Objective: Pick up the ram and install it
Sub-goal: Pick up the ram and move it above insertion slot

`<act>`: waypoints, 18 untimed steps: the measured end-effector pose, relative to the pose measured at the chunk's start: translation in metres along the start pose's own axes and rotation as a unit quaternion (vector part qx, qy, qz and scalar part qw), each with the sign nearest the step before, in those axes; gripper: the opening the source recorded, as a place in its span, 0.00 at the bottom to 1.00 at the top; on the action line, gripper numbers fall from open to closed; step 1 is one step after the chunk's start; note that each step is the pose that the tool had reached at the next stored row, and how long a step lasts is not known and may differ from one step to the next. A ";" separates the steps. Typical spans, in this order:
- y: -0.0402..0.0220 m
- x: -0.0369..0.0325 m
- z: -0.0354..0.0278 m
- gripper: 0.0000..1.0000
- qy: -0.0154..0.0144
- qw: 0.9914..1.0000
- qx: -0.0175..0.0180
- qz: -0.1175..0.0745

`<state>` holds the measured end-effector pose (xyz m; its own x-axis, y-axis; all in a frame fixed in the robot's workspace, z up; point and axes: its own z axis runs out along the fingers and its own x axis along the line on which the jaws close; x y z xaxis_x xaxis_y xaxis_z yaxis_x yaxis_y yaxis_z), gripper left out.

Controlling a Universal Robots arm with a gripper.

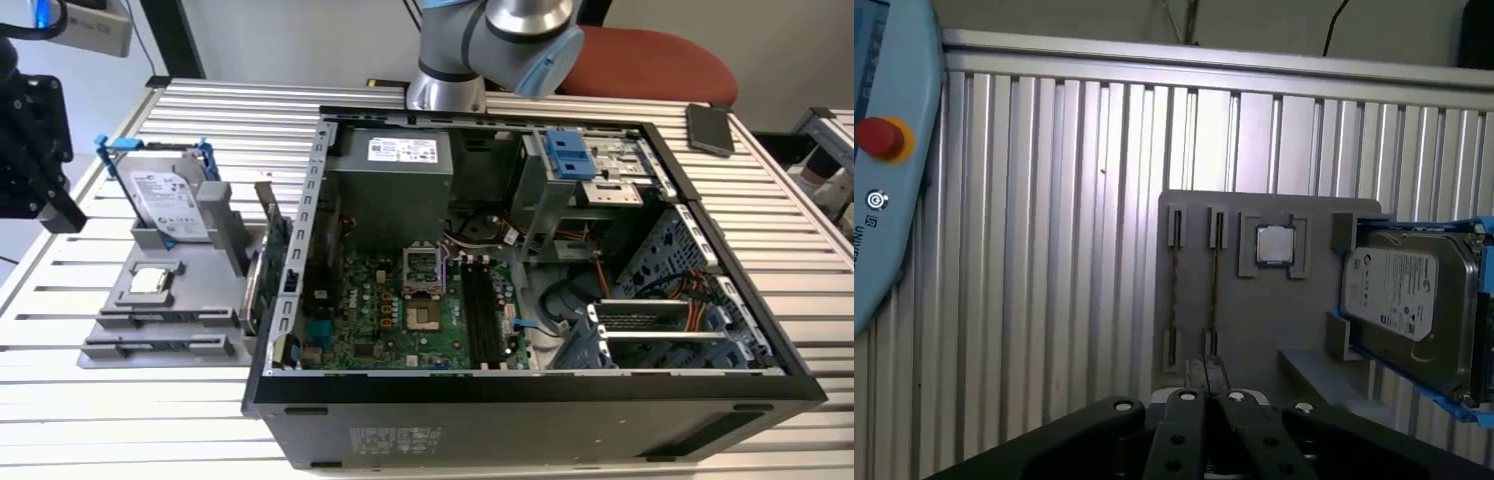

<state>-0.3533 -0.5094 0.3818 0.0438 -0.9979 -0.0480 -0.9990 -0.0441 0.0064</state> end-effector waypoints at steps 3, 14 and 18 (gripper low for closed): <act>-0.0002 -0.0002 0.0000 0.00 0.000 1.000 0.000 -0.001; -0.0021 -0.0140 0.0018 0.00 0.000 1.000 0.000 -0.002; -0.0023 -0.0163 0.0033 0.00 0.000 1.000 -0.001 -0.017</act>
<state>-0.3517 -0.4929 0.3793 0.0781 -0.9958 -0.0482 -0.9969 -0.0785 0.0061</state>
